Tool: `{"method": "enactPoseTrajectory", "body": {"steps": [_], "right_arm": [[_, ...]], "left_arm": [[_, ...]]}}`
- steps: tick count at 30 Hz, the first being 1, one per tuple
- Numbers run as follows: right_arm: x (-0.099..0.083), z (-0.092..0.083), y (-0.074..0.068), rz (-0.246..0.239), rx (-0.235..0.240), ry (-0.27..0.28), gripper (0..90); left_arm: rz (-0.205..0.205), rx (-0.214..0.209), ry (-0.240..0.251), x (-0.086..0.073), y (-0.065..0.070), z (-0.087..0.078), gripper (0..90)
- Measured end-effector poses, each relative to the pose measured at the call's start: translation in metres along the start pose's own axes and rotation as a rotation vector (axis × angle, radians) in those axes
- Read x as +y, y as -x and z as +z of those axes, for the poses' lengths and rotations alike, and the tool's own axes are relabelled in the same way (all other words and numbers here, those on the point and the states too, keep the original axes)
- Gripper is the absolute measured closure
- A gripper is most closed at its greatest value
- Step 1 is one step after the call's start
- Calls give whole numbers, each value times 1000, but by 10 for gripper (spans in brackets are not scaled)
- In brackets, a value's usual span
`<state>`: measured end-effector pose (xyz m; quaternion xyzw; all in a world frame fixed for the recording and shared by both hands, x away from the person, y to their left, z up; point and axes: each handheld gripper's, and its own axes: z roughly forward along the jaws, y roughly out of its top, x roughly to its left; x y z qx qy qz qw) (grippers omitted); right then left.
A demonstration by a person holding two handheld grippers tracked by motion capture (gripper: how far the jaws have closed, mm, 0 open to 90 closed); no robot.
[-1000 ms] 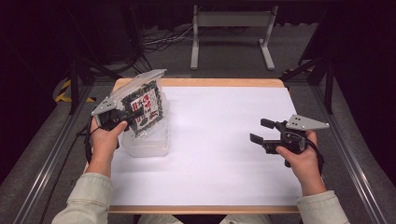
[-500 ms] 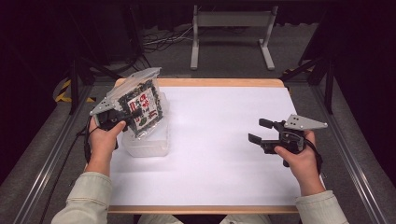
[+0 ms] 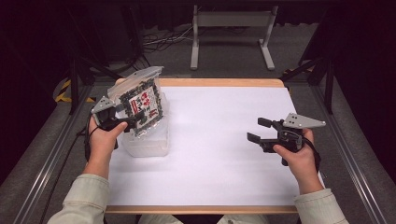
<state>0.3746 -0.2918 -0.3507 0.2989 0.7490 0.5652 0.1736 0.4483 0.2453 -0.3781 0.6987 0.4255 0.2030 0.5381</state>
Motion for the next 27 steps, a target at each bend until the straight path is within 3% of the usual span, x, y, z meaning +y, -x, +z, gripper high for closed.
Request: {"method": "enactPoseTrajectory", "body": {"steps": [5,6,12,21,27], "right_arm": [[1,2,0,-2,2,0,226],[1,2,0,-2,3,1,225],[0,2,2,-8,-7,-5,216],[-3,-8,2,-21,-34,1,199],[-11,-25,6,-26,-77,-5,187]], "left_arm": [[7,1,40,5,4,-15,58],[34,1,45,7,7,-24,59],[67,-38,80,5,22,-56,65],[136,-55,16,-7,40,-83,67],[144,-75,-25,-25,44,-99,78]]}}
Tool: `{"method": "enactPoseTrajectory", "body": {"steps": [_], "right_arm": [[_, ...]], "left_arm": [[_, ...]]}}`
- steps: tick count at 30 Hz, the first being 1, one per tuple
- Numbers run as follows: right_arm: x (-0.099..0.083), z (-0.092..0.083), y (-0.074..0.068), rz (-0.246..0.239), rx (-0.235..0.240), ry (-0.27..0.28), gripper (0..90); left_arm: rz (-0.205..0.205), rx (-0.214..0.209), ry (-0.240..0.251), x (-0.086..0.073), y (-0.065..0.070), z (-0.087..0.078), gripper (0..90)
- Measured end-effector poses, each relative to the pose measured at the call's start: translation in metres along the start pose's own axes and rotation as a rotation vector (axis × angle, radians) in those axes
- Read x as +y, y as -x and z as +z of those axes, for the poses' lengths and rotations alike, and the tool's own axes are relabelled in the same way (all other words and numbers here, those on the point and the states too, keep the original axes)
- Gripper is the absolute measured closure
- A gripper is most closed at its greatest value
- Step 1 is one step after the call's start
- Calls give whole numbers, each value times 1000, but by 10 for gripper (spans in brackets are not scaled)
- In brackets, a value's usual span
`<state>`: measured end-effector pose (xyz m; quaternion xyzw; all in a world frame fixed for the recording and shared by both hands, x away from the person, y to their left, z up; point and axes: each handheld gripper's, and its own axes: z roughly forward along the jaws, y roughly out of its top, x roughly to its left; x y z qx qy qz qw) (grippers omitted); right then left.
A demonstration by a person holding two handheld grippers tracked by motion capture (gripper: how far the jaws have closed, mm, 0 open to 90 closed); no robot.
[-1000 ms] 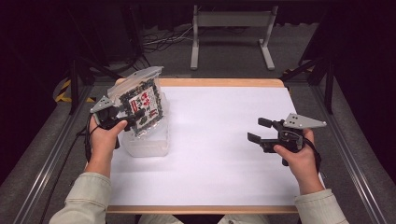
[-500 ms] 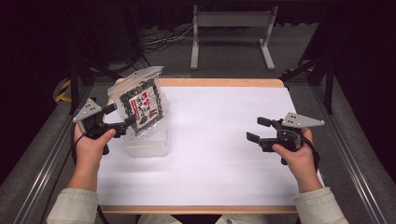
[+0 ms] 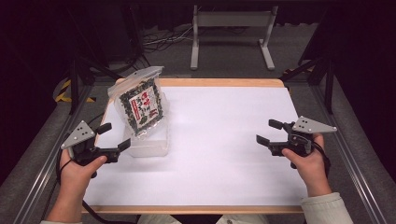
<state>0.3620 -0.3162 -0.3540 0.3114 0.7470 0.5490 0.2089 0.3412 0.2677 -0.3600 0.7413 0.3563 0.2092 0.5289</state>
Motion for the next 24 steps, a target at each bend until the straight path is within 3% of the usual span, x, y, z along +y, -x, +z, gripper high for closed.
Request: {"method": "enactPoseTrajectory", "body": {"steps": [3,11,18,24], "right_arm": [[-7,-7,2,1,-11,-14,186],[-28,-26,7,22,-50,-47,182],[-49,-33,11,47,-79,-64,174],[-68,-36,16,65,-107,-61,154]], "left_arm": [[10,-5,-39,-9,0,-1,86],[-20,-13,-61,-29,0,-5,81],[-18,2,-122,-59,0,4,90],[-34,-27,-147,-80,1,11,89]]}}
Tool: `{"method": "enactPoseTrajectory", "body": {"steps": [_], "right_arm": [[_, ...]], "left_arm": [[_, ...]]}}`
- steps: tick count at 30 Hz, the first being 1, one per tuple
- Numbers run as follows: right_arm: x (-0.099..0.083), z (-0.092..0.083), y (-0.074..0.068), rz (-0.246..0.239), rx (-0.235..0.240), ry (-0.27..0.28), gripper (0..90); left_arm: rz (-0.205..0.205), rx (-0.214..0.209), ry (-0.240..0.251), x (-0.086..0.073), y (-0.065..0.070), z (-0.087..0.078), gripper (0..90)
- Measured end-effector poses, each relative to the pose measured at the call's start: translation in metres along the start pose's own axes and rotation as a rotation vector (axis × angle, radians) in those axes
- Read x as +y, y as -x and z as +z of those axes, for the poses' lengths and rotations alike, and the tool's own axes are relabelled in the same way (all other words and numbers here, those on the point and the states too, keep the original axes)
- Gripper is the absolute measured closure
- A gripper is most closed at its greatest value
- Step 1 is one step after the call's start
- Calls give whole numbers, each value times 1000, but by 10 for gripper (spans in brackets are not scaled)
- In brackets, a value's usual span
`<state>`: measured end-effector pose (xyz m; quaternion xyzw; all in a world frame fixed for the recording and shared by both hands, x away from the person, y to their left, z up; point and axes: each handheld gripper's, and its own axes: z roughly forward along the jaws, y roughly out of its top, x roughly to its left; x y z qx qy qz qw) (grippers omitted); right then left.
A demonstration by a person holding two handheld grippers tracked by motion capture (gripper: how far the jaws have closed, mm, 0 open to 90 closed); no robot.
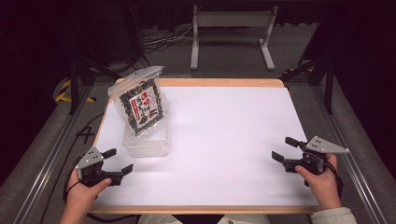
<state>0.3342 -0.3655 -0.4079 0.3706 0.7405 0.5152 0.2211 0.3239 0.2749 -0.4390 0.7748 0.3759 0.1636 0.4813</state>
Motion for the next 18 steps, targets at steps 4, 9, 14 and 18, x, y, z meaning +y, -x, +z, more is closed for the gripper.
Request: {"method": "enactPoseTrajectory", "body": {"steps": [4,9,14,18], "right_arm": [[-10,2,3,13,0,-17,152],[-14,3,3,23,4,-22,152],[-17,7,2,23,10,-30,152],[-17,7,2,21,12,-28,152]], "left_arm": [[-17,-6,-8,-7,1,4,105],[-31,-7,15,-6,1,4,104],[-46,7,30,-8,-1,3,99],[-49,7,36,-7,-1,2,98]]}}
